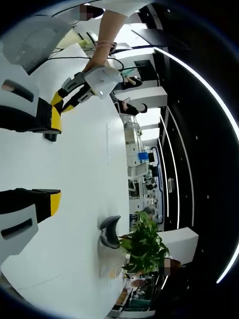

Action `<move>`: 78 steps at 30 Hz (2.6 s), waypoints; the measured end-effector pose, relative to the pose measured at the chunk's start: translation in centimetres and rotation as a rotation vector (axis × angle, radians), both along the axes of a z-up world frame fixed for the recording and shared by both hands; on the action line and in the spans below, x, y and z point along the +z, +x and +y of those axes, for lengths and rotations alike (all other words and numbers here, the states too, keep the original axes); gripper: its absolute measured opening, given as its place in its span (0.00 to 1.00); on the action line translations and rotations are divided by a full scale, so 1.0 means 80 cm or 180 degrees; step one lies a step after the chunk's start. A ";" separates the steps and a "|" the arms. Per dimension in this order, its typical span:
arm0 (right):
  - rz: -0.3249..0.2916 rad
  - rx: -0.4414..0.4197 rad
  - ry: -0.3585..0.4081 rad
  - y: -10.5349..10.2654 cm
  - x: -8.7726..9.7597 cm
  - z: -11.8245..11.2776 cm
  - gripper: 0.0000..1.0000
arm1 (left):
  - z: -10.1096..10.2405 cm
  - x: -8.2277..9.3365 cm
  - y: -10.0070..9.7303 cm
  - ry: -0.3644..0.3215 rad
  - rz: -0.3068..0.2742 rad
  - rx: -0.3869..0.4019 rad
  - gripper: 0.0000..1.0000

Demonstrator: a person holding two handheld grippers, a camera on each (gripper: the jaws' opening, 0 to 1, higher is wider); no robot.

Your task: Press the specified remote control buttons in sequence, fully releasing each button before pressing the next.

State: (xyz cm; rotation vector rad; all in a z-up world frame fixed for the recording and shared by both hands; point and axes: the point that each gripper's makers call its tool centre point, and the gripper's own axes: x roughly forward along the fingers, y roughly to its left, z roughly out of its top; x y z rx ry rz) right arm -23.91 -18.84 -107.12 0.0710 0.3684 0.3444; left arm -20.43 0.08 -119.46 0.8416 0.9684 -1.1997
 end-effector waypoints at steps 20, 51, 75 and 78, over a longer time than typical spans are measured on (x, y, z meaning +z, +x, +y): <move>0.0120 0.0066 -0.0028 0.000 -0.010 0.004 0.40 | -0.004 -0.001 -0.017 0.0013 0.0009 -0.0135 0.23; 0.0313 0.0280 -0.0162 -0.008 -0.026 0.017 0.35 | -0.009 0.000 -0.050 -0.0020 0.0002 -0.0187 0.23; 0.0689 0.0414 -0.0126 -0.014 -0.053 0.024 0.32 | -0.015 -0.001 -0.076 -0.0070 -0.0003 -0.0231 0.23; 0.0737 0.0485 -0.0123 -0.017 -0.055 0.030 0.32 | -0.016 -0.001 -0.079 -0.0074 -0.0002 -0.0235 0.23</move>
